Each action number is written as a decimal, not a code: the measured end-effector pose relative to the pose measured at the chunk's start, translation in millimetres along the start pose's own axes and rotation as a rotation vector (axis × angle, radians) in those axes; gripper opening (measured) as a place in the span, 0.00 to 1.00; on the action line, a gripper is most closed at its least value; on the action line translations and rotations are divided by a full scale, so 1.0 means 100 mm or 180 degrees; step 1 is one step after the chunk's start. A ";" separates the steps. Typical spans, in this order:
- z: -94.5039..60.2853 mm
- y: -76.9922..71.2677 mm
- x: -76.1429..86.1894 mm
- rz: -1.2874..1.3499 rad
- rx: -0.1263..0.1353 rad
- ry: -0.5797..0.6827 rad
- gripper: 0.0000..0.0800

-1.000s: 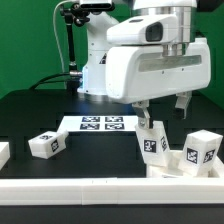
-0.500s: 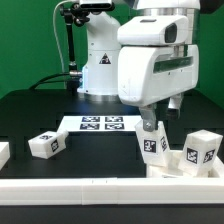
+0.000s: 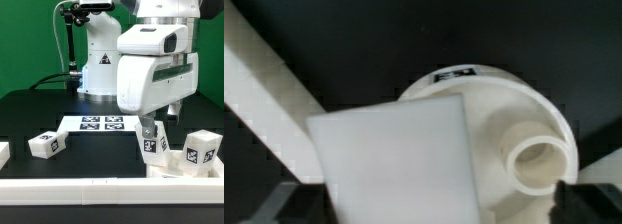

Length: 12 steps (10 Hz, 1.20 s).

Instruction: Assemble stool

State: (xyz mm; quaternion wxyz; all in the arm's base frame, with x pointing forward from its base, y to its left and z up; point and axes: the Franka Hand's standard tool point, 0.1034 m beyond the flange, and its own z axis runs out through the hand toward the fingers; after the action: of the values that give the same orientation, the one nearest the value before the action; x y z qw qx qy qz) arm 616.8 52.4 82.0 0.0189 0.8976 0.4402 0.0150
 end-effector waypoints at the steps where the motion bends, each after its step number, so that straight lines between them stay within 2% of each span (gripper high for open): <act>1: 0.00 0.00 0.00 0.0040 0.0000 0.0000 0.58; 2: 0.00 0.00 0.00 0.0135 0.0000 -0.0001 0.42; 6: 0.00 0.00 0.00 0.1004 0.0003 0.0000 0.42; 8: 0.02 0.01 -0.03 0.1955 0.0116 0.0057 0.42; 10: 0.02 0.01 -0.03 0.2677 0.0178 0.0074 0.42; 11: 0.02 0.01 -0.03 0.2937 0.0181 0.0087 0.42; 12: 0.02 0.02 -0.01 0.3107 0.0139 0.0146 0.42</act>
Offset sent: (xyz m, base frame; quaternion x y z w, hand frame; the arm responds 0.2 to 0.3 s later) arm 0.0000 0.0000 0.0000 0.0000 0.0000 0.1296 0.9916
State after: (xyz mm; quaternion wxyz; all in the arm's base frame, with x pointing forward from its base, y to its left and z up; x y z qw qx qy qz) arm 617.6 50.2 79.7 -0.0189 0.9988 -0.0316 0.0327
